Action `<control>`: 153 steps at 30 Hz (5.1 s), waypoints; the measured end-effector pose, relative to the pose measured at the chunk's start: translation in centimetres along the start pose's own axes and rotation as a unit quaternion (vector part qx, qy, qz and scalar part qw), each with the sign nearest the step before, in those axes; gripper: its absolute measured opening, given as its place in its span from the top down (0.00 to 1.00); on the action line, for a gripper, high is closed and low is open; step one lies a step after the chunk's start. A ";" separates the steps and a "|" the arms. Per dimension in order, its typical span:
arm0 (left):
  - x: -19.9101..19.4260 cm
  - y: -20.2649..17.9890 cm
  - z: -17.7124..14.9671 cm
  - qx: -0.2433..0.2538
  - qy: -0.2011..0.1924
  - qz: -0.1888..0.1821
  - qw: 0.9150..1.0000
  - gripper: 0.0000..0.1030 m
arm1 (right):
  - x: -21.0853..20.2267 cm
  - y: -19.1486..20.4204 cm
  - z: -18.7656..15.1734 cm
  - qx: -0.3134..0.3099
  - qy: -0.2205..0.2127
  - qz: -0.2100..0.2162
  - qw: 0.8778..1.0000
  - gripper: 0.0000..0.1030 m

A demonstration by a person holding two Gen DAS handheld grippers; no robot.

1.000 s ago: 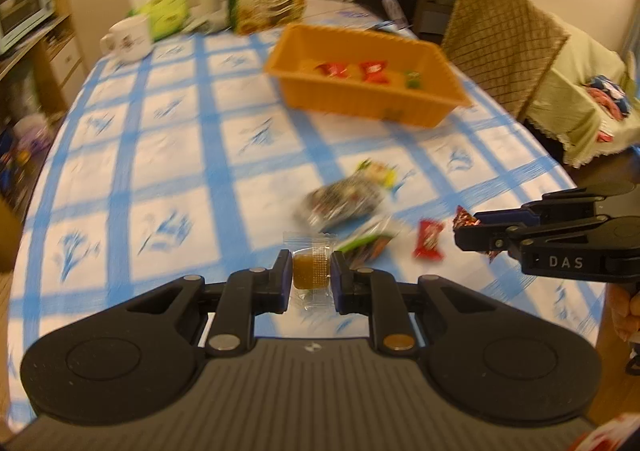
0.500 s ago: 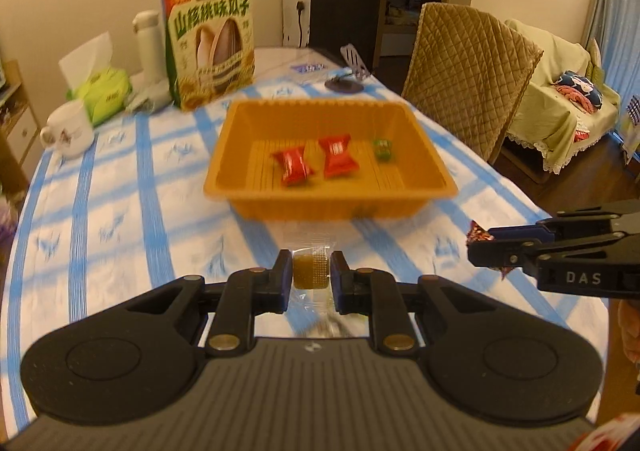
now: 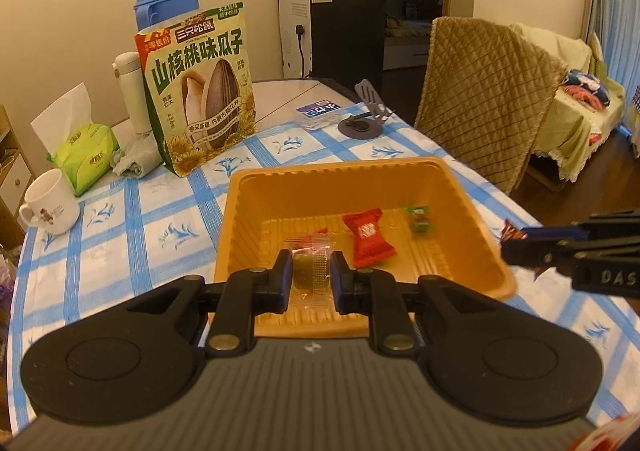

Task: Organize snacks
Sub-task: 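Carry both snacks over the orange tray and open both tools to drop them, then move both tools back from the tray toward the remaining snacks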

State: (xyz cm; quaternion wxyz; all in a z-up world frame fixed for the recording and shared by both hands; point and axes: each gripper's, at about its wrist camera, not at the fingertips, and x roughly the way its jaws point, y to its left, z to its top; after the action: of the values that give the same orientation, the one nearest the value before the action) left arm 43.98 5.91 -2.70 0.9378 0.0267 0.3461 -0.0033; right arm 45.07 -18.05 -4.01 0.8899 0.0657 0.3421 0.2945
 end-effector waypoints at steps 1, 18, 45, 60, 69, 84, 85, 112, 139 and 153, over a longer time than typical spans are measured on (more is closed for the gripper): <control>0.6 0.1 0.2 0.003 0.002 0.001 1.000 0.82 | 0.4 -0.3 0.4 0.003 -0.001 -0.002 1.000 0.76; 8.1 1.7 0.3 -0.013 0.069 0.012 0.997 0.82 | 4.4 -2.7 2.1 0.025 0.008 -0.021 0.999 0.76; 8.0 2.5 1.8 -0.020 0.057 0.009 0.998 0.69 | 6.9 -3.5 2.6 0.031 0.024 -0.021 0.999 0.76; 8.6 2.5 1.7 -0.023 0.061 0.010 0.998 0.69 | 9.9 -3.9 2.5 0.015 0.050 -0.050 0.997 0.76; 8.3 2.6 1.7 -0.026 0.055 0.007 0.998 0.57 | 9.8 -3.3 2.9 0.006 0.038 -0.057 0.998 0.63; 6.2 2.0 1.5 -0.028 0.041 0.003 0.999 0.35 | 7.7 -2.6 3.0 0.012 0.013 -0.047 0.999 0.28; 6.0 2.0 1.5 -0.029 0.040 0.002 0.999 0.34 | 7.4 -2.4 2.9 0.013 0.012 -0.046 0.999 0.27; -6.2 -2.6 -3.4 -0.019 0.003 -0.012 1.000 0.28 | -3.4 0.0 -1.2 0.006 -0.003 -0.017 1.000 0.21; -18.1 -5.0 -14.8 -0.072 0.039 0.024 0.996 0.28 | -11.3 4.4 -11.0 -0.039 0.074 0.041 0.996 0.21; -18.7 -5.2 -18.8 -0.095 0.084 0.042 0.991 0.28 | -9.9 5.9 -14.6 -0.062 0.130 0.065 0.988 0.21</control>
State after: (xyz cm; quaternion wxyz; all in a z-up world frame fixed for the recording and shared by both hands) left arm 17.48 1.44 -5.07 0.9032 -0.0480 0.4206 0.0709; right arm 26.91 -20.09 -7.51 0.8195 -0.0063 0.4307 0.3780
